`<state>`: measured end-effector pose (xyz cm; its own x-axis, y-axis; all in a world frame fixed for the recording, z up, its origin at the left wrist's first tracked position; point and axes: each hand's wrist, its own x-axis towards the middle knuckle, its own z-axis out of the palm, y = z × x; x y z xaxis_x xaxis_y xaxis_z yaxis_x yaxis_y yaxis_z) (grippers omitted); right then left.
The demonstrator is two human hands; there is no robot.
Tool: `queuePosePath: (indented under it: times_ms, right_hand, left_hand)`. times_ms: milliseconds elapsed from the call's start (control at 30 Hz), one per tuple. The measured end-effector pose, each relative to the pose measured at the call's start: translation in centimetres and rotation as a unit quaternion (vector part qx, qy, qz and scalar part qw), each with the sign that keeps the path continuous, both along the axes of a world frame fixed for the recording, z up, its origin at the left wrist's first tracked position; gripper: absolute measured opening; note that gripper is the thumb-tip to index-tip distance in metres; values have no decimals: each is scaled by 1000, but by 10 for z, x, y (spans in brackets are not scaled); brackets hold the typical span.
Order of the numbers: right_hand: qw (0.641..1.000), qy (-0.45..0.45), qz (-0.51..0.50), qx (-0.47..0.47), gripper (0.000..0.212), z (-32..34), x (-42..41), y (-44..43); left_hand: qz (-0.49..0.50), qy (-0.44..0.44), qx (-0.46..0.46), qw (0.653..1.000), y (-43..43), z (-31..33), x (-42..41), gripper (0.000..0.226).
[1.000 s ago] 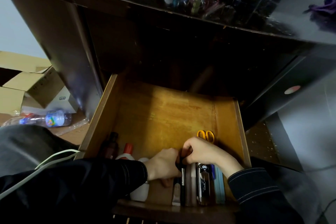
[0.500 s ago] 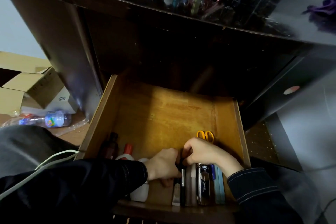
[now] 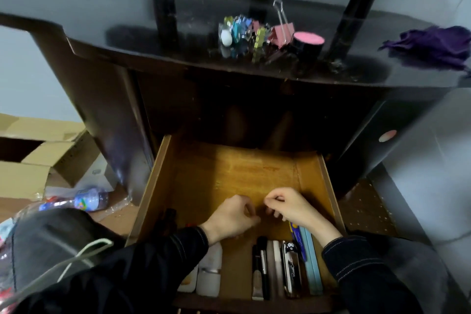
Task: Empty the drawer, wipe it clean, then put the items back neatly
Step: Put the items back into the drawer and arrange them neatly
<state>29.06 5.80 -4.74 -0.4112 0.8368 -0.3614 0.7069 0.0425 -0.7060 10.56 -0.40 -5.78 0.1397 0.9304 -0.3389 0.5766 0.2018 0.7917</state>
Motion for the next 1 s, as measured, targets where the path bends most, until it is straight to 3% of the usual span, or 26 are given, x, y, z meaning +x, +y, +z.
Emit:
queuePosePath:
  times_ms: [67,167,267,400,500,567,633,733,800,1000]
  right_hand:
    - [997,60,-36,41,11,24,-1,-10]
    - [982,119,-13,145,11,79,-8,-26]
    - [956,202,33,209,13,158,-21,-39]
    - [914,281,16,293,14,243,-43,-28]
    - [881,254,-31,397,15,267,-63,5]
    - [885,192,-49,420,19,270,-74,30]
    - [906,148,-61,392,30,267,-80,49]
    - [923,119,-60,362,49,266,-84,66]
    - [931,90,-55,349,58,270,-86,71]
    - [923,8,-2,384,76,274,-91,81]
  left_hand:
    - [24,-12,74,997,-3,23,-9,11]
    - [51,-39,188,980,-10,68,-23,11]
    - [65,-47,321,944,-17,125,-36,16]
    - [112,-69,445,886,-20,199,-53,18]
    - [144,-50,515,843,-11,239,-62,18]
    - [146,11,551,822,2,259,-66,14]
    - [143,91,554,815,24,274,-70,9]
    - [120,166,471,858,64,286,-72,37]
    - [112,200,415,880,86,287,-73,44]
    - [155,205,388,885,118,284,-99,22]
